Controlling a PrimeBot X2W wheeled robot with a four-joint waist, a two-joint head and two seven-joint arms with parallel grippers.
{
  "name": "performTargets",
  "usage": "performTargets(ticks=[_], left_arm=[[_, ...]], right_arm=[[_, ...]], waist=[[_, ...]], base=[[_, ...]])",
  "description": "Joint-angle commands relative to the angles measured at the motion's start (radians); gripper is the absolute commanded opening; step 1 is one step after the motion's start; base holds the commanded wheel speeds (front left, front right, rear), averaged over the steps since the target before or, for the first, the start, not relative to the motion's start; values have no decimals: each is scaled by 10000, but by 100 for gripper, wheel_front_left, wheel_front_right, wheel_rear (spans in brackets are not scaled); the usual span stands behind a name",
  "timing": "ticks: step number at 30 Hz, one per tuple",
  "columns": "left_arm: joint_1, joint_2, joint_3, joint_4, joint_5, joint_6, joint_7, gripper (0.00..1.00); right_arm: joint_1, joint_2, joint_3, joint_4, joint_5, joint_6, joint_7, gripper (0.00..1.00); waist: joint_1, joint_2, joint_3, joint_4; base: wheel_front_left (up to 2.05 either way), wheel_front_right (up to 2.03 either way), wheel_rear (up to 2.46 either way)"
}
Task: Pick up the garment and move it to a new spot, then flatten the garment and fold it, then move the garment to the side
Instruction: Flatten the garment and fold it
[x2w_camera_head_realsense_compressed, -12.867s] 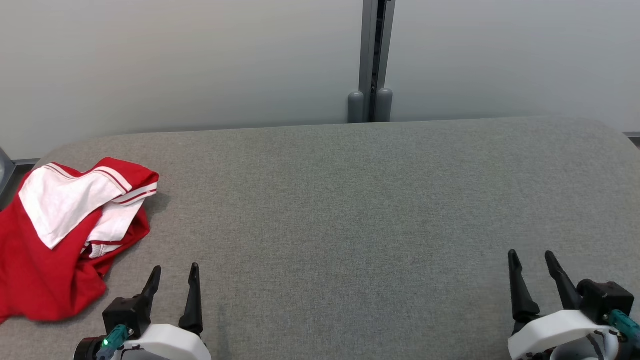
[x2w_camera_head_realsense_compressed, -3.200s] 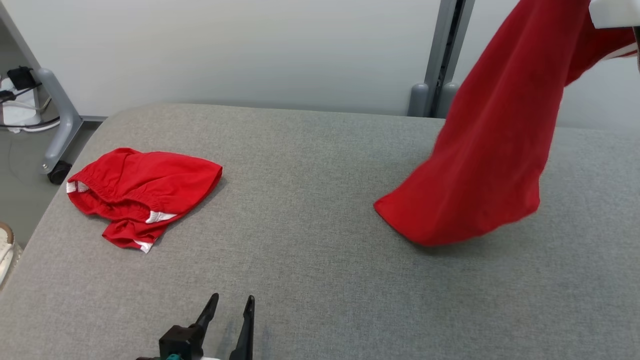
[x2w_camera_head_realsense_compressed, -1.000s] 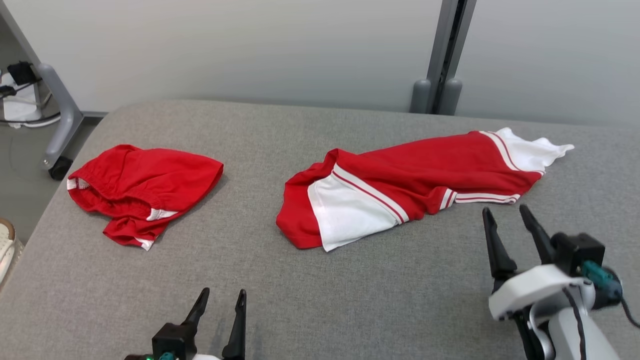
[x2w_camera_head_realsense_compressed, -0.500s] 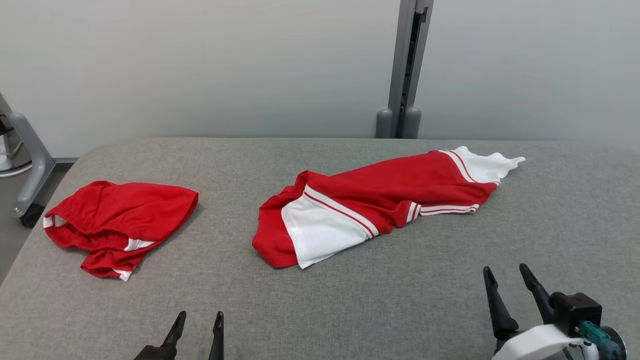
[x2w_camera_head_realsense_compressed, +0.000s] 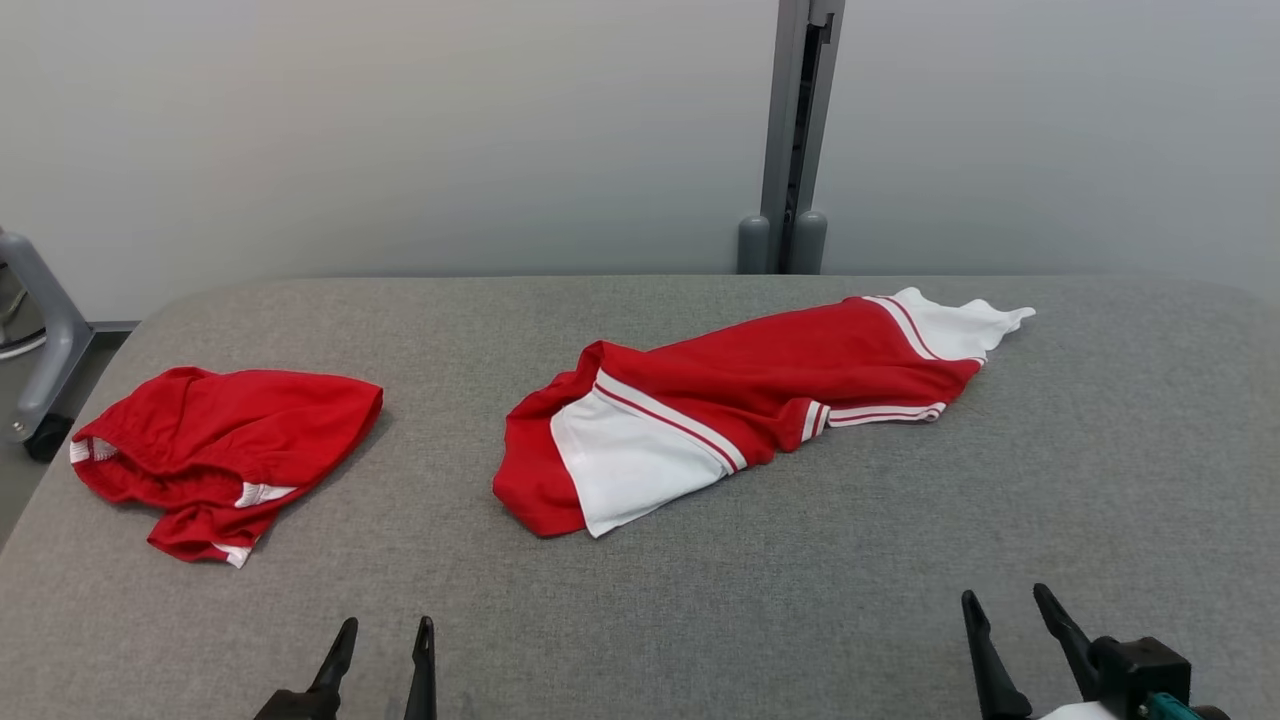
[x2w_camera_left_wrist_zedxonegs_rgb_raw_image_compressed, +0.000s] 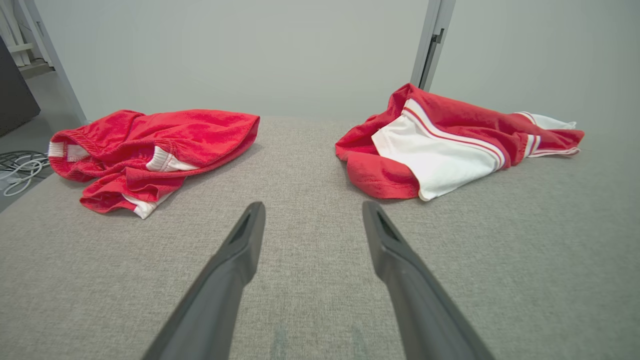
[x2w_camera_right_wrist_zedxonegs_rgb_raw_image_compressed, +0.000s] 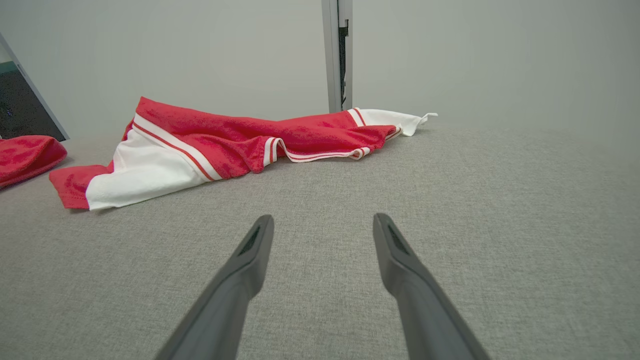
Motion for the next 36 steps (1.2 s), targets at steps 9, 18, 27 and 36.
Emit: performTargets(ticks=[9, 18, 27, 36], left_arm=[[-614, 38, -694, 0, -293, -4, -1, 100], [-1234, 32, -1552, -18, -618, 118, -1, 100], [-1390, 36, -1921, -140, -956, 296, -1, 100], [-1560, 35, -2096, -249, -1186, 469, -1, 100]], right_arm=[[-1050, -56, 1412, 476, -174, 1, -51, 100], [-3292, -56, 2626, 1779, -428, 1, -52, 100], [-4601, -149, 3301, 3032, -590, 1, -52, 100], [-4692, -206, 3499, 3323, -658, 1, -27, 95]], waist=[[0, 0, 1004, 1194], [0, 0, 2381, 2838], [0, 0, 3041, 3682], [0, 0, 3280, 3650]], base=[[0, 0, 0], [0, 0, 0], [0, 0, 0], [0, 0, 0]])
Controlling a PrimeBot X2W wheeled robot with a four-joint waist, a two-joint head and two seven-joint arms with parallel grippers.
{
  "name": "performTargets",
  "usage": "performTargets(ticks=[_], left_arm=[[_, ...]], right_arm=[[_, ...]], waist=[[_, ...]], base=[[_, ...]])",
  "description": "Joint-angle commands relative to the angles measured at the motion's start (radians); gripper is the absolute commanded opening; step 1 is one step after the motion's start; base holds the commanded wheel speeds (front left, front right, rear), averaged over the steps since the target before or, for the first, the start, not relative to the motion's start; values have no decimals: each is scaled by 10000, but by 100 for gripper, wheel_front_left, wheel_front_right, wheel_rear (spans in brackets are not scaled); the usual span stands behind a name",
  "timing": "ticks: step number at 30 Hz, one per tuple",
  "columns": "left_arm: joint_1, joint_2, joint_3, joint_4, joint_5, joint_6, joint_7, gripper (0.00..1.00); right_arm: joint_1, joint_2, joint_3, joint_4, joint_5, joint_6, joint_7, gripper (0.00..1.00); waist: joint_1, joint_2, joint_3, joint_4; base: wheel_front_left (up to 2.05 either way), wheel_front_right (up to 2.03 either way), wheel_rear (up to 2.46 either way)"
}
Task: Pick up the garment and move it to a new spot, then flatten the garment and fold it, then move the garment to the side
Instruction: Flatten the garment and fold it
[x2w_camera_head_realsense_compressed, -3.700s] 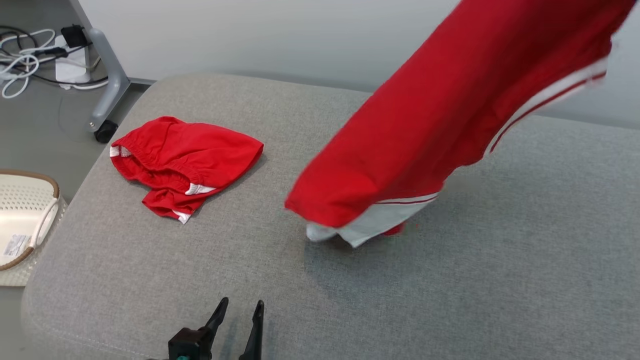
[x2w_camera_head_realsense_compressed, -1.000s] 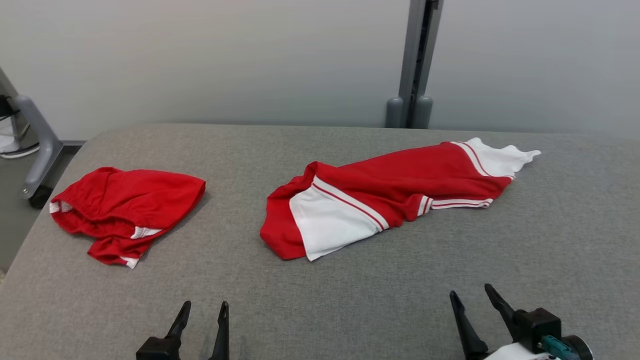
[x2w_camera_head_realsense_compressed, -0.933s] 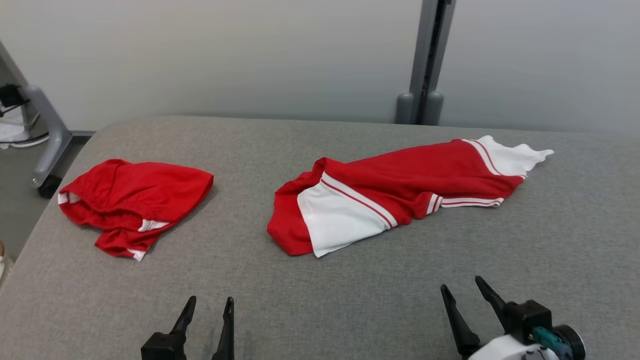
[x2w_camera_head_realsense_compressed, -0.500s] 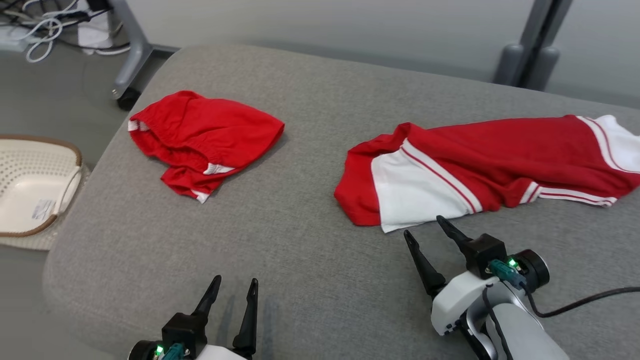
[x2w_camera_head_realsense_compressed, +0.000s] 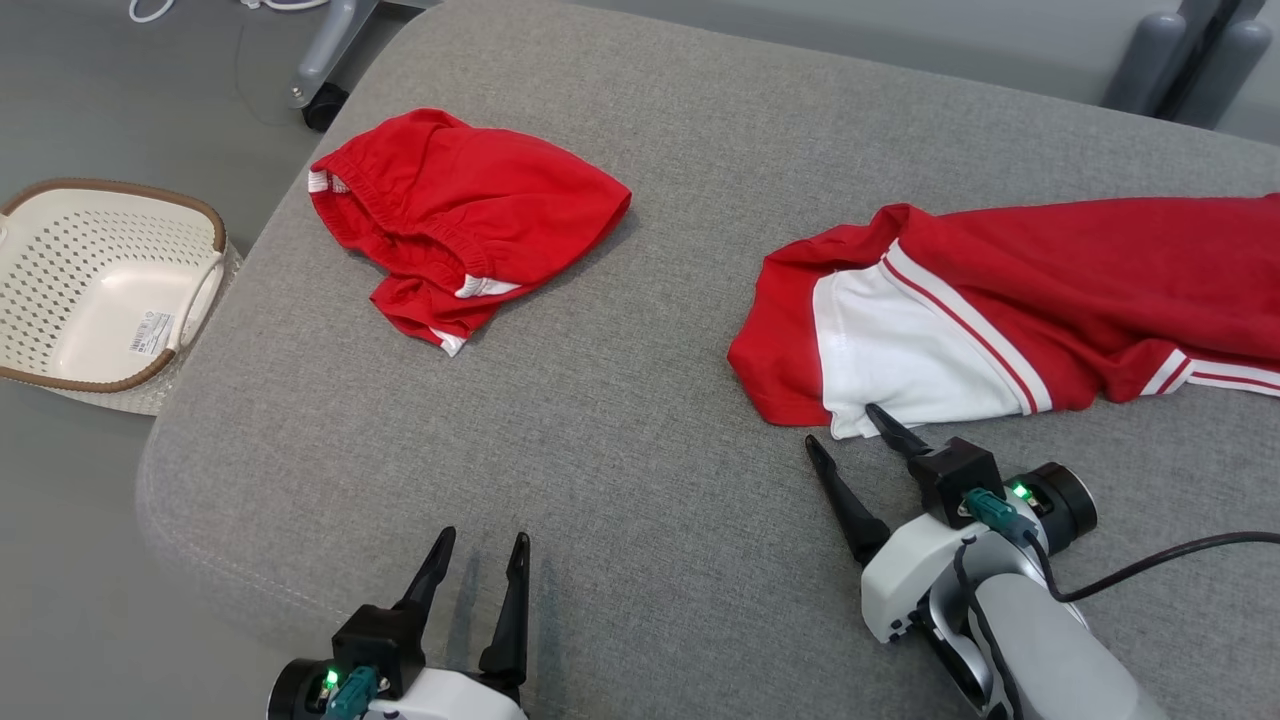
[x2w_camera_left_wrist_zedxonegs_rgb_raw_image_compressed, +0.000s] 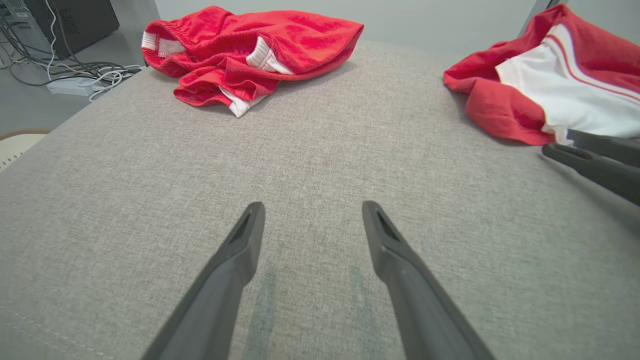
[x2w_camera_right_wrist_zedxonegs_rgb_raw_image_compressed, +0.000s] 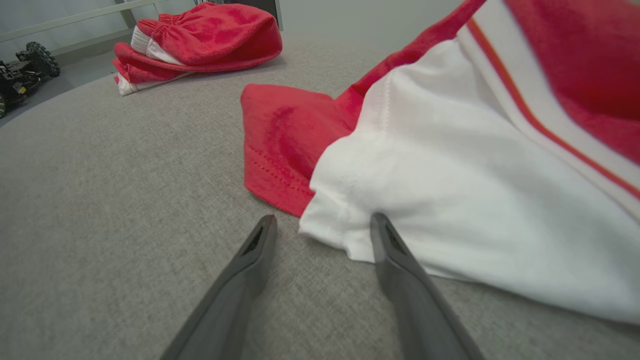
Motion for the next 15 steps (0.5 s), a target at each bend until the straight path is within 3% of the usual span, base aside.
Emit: performTargets(ticks=[1, 2, 4, 5, 10, 15], left_arm=[[-200, 31, -15, -48, -66, 61, -1, 100], [-224, 31, -31, -50, -93, 81, -1, 100], [-297, 32, -42, -53, -118, 107, -1, 100], [-340, 32, -41, -56, -117, 118, -1, 100], [-327, 32, 41, -66, -57, 121, -1, 100], [-80, 32, 321, 87, 143, 32, -1, 100]], right_arm=[[34, -86, 11, 212, -43, 1, 4, 80], [6, -95, -5, 234, -53, 1, 4, 49], [-59, -115, -70, 225, -63, -1, 4, 22], [-80, -116, -80, 215, -73, -1, 4, 0], [-122, -120, -199, -58, -21, -1, 4, 0], [250, -123, -589, -951, 65, -1, 0, 0]], waist=[[0, 0, 39, -52], [0, 0, 62, -71], [0, 0, 104, -103], [0, 0, 121, -126], [0, 0, 89, -328], [0, 0, -370, -943]], base=[[0, 0, 0], [0, 0, 0], [0, 0, 0], [0, 0, 0], [0, 0, 0], [0, 0, 0]])
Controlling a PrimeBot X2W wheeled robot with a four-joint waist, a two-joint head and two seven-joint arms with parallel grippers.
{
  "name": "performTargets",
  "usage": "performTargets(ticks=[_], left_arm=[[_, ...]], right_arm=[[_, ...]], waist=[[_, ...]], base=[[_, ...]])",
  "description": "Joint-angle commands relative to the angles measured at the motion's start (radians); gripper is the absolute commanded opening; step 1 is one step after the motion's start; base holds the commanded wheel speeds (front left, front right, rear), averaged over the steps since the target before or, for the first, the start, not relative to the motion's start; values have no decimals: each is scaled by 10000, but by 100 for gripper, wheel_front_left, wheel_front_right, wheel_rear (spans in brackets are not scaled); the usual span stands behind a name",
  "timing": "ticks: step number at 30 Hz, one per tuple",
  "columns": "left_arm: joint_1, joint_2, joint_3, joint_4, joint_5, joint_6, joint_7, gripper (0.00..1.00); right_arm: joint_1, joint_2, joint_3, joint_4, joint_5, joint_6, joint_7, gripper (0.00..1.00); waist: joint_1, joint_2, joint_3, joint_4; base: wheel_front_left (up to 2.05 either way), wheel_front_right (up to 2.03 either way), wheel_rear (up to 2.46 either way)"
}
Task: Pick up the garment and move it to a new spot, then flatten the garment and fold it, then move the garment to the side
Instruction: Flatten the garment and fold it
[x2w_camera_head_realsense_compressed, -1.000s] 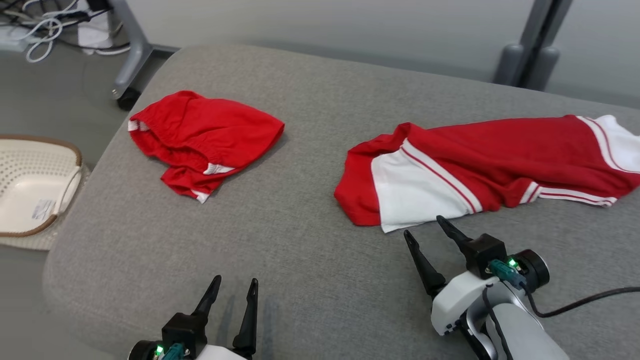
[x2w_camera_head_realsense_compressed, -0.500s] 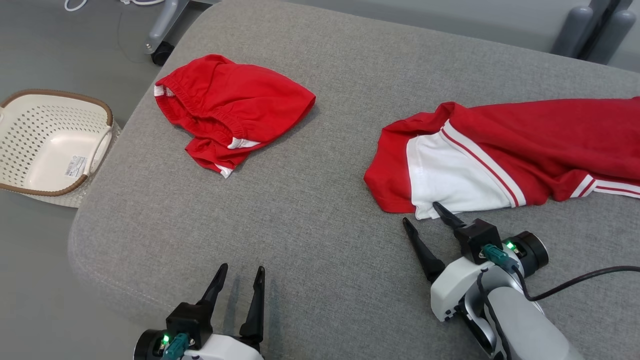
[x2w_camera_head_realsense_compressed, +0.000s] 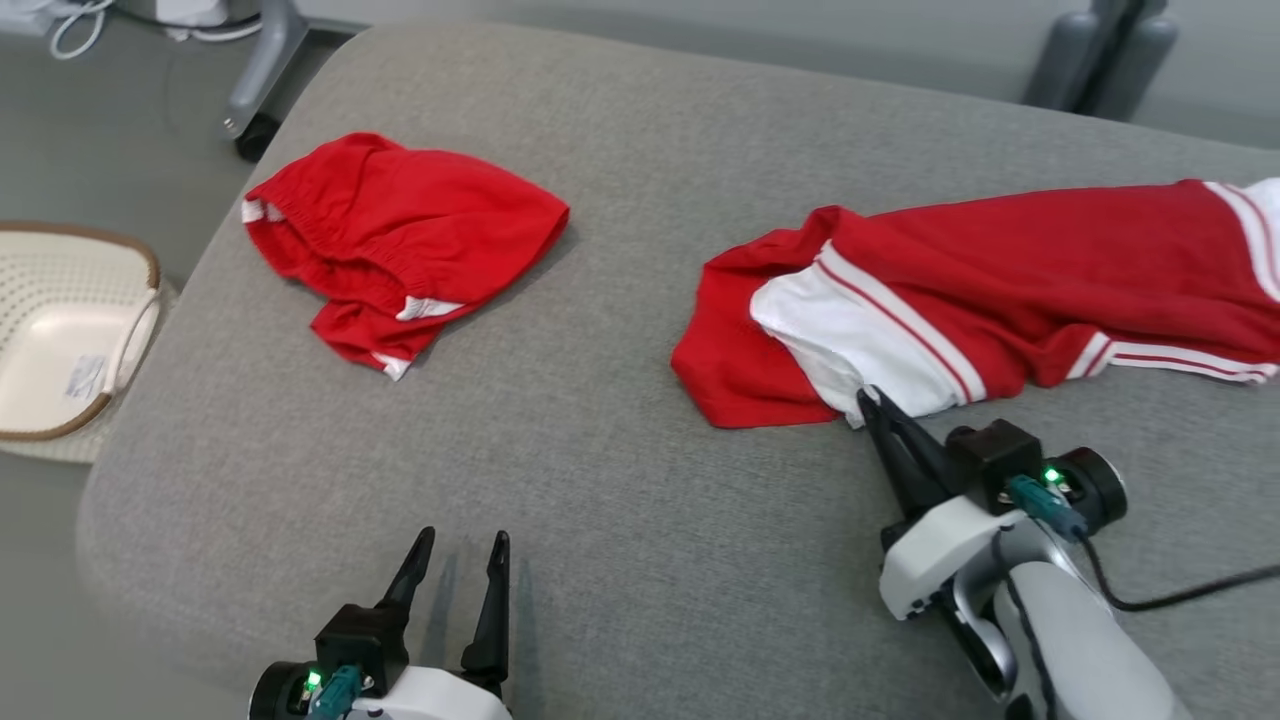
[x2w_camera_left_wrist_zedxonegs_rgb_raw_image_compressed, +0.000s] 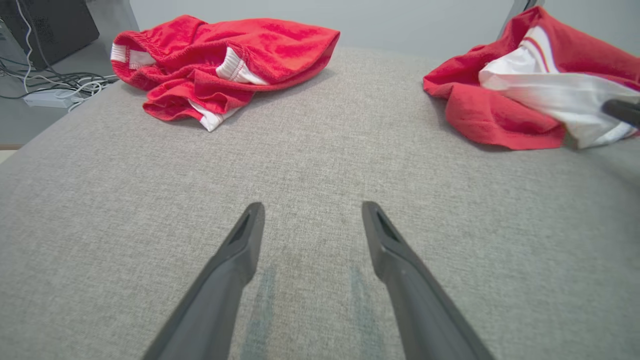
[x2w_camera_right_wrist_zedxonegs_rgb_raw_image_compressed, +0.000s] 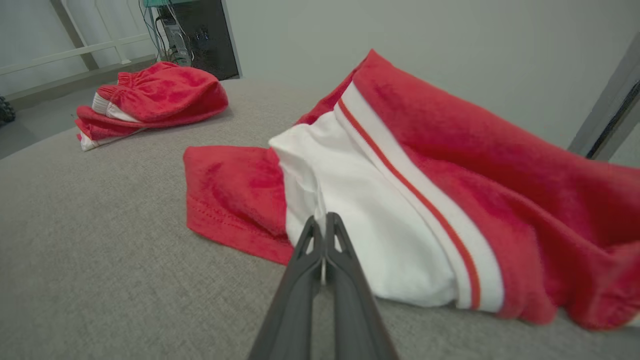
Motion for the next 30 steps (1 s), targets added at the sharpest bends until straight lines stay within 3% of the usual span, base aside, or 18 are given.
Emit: performTargets(ticks=[1, 13, 19, 24, 25, 26, 27, 30], left_arm=[[18, 36, 75, 10, 87, -29, -3, 100], [423, 37, 591, 165, 247, -300, -3, 100], [615, 37, 587, 327, 356, -382, -3, 100], [848, 36, 723, 446, 510, -465, -3, 100], [875, 39, 754, 454, 520, -496, -3, 100], [910, 39, 779, 469, 548, -520, -3, 100], [939, 37, 802, 492, 569, -534, -3, 100], [982, 38, 876, 539, 570, -549, -3, 100]], right_arm=[[181, -106, -138, -166, -12, -3, -3, 0], [2650, -1180, -3009, -3357, -335, -3, -3, 0], [3764, -1385, -4166, -3431, -550, -3, -3, 0], [4526, -1238, -4858, -2605, -740, -3, -3, 0], [4594, -1167, -4906, -2356, -768, -3, -2, 18], [4615, -1106, -4934, -2200, -770, -3, -3, 80], [4587, -1068, -4935, -2145, -762, -3, -5, 100], [4472, -840, -4965, -2165, -701, -3, -3, 100]], waist=[[0, 0, -341, -385], [0, 0, -1781, -2759], [0, 0, -2203, -3504], [0, 0, -2498, -3786], [0, 0, -2529, -3806], [0, 0, -2554, -3821], [0, 0, -2573, -3836], [0, 0, -2599, -3896]], base=[[0, 0, 0], [0, 0, 0], [0, 0, 0], [0, 0, 0], [0, 0, 0], [0, 0, 0], [0, 0, 0], [0, 0, 0]])
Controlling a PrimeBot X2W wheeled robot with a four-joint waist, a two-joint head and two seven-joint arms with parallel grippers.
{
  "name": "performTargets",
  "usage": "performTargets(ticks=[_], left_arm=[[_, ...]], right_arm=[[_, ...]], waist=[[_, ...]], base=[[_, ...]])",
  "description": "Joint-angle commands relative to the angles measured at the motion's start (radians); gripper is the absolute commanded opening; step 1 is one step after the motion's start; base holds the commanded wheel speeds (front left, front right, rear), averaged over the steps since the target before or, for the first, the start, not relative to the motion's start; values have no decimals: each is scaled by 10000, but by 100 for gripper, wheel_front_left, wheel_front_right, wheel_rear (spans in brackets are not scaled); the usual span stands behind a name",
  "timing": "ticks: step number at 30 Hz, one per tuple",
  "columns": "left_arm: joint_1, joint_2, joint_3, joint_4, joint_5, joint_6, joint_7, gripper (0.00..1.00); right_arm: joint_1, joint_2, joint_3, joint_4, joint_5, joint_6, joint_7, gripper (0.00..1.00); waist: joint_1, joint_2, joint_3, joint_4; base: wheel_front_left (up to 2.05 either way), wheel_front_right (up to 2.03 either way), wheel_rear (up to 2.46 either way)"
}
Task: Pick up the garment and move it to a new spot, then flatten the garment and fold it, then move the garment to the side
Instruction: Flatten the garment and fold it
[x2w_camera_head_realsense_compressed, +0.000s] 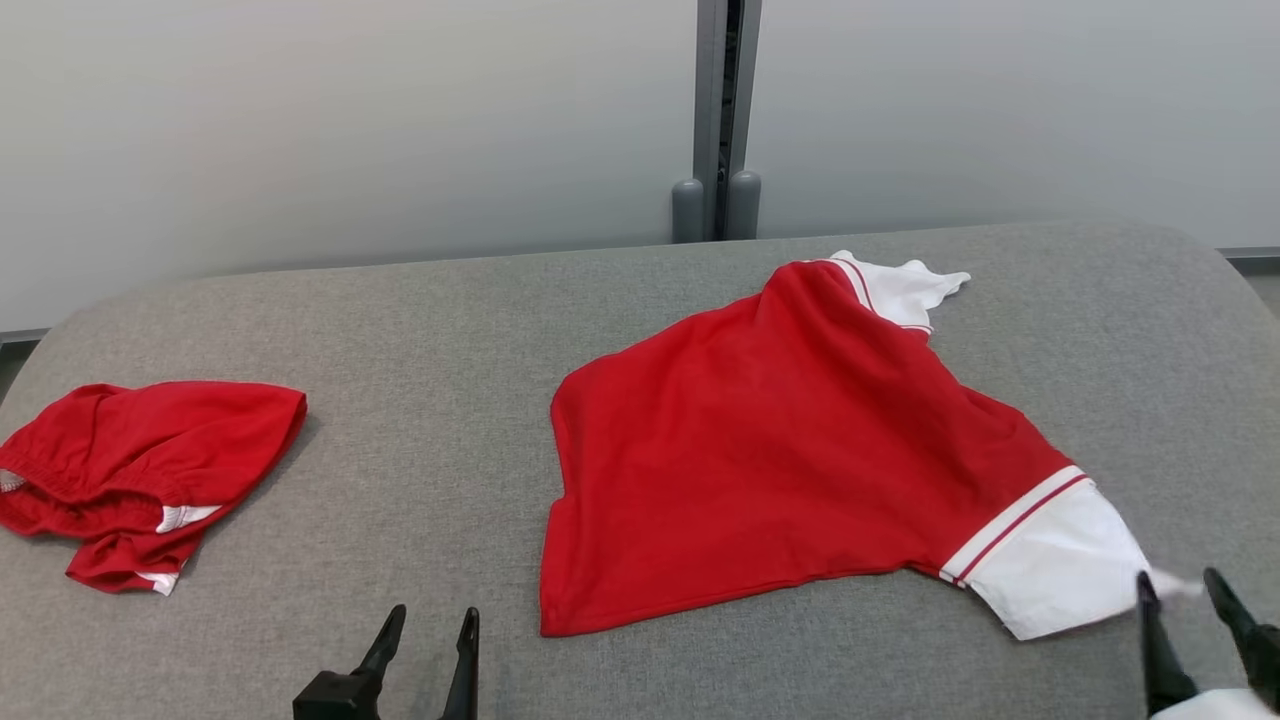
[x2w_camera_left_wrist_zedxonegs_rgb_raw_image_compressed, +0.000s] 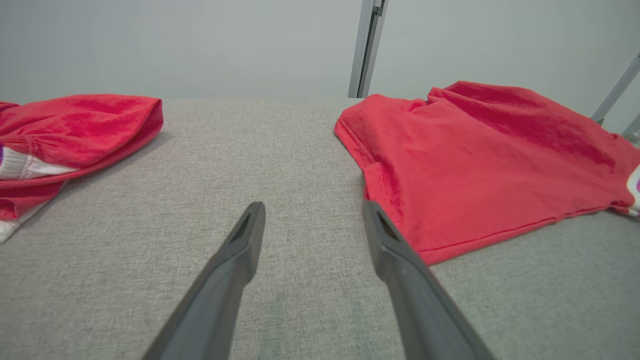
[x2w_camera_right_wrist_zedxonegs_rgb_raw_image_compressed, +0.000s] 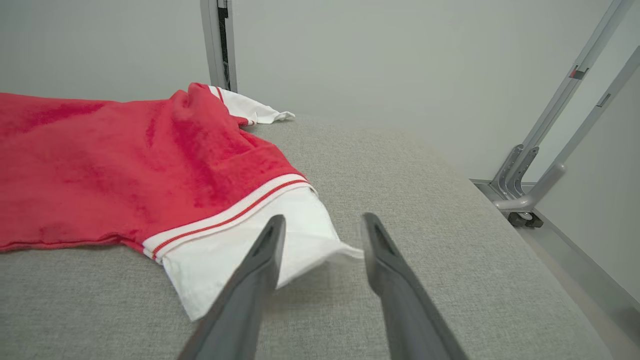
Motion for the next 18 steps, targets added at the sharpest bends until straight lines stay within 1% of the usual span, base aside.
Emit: performTargets(ticks=[1, 6, 8, 11, 14, 18], left_arm=[[59, 36, 44, 14, -7, -41, -1, 100], [-177, 35, -332, 270, -368, -261, -1, 100], [-260, 38, -458, 318, -477, -300, -2, 100], [-502, 39, -950, 623, -956, -526, -1, 100], [-866, 43, -1333, 1037, -1460, -606, -1, 100], [-1333, 43, -1613, 1616, -1982, -406, -2, 100]], right_arm=[[-112, 68, -19, -116, -20, -3, -3, 100], [-377, 367, 228, -427, 83, -3, -3, 100], [-434, 394, 290, -461, 78, -3, -3, 100], [-690, 458, 537, -569, 114, -3, -3, 100], [-910, 473, 726, -669, 170, -3, -3, 100], [-1125, 425, 782, -750, 213, -3, -3, 100]], waist=[[0, 0, 2, -39], [0, 0, 137, -233], [0, 0, 179, -281], [0, 0, 419, -468], [0, 0, 684, -679], [0, 0, 958, -936]], base=[[0, 0, 0], [0, 0, 0], [0, 0, 0], [0, 0, 0], [0, 0, 0], [0, 0, 0]])
